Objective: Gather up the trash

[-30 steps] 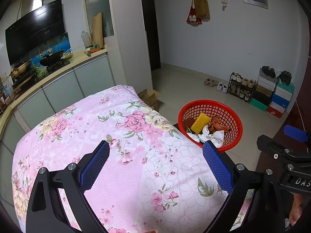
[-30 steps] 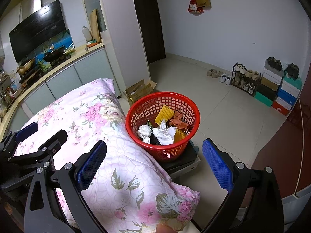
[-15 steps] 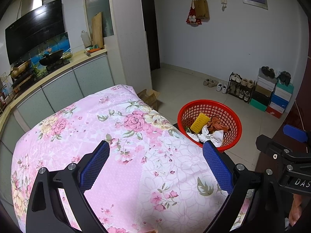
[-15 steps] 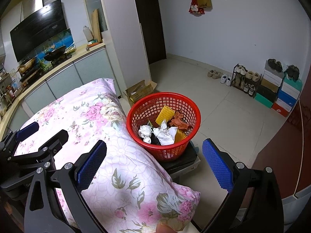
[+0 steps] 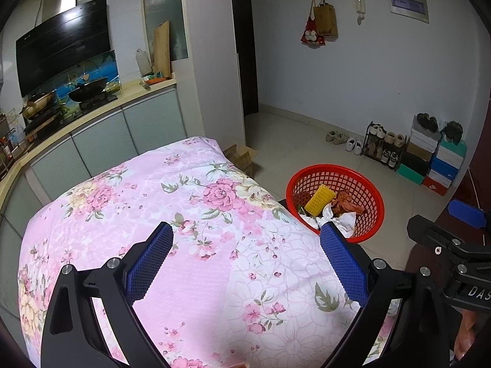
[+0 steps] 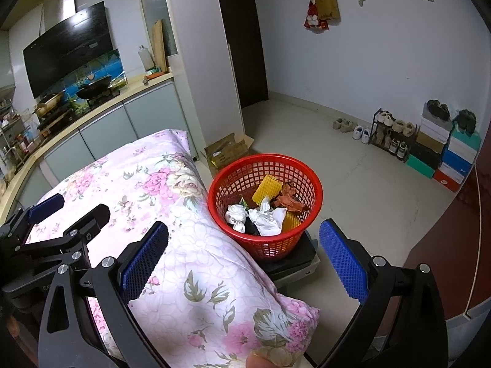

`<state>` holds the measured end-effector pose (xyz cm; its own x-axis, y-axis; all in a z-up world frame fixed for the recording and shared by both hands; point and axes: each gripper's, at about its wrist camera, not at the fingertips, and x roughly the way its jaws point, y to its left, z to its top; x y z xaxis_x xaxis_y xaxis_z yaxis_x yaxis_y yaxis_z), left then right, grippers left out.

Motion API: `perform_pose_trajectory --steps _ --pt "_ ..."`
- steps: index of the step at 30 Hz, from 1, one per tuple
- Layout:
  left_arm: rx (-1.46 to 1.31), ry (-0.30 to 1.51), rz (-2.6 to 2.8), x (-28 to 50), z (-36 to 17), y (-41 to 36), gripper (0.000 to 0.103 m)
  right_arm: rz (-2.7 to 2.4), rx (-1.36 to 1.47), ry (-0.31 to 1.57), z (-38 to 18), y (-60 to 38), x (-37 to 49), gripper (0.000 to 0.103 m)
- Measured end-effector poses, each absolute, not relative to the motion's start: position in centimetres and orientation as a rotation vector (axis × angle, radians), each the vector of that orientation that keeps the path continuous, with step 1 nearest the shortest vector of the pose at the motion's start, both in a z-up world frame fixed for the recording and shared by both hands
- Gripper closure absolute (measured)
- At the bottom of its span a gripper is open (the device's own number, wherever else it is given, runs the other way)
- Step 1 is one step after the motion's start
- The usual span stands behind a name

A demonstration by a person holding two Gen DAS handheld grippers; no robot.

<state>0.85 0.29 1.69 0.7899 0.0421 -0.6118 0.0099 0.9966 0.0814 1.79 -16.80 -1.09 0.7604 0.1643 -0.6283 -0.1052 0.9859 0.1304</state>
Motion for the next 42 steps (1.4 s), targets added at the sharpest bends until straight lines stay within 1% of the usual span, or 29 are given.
perform_pose_trajectory --steps 27,42 --pt "0.065 0.649 0.029 0.5 2.3 0.9 0.01 0.176 0.073 0.655 0.6 -16.5 1.3 0.007" --pt "0.067 0.649 0.029 0.4 2.2 1.0 0.01 0.175 0.073 0.655 0.5 -16.5 1.2 0.007"
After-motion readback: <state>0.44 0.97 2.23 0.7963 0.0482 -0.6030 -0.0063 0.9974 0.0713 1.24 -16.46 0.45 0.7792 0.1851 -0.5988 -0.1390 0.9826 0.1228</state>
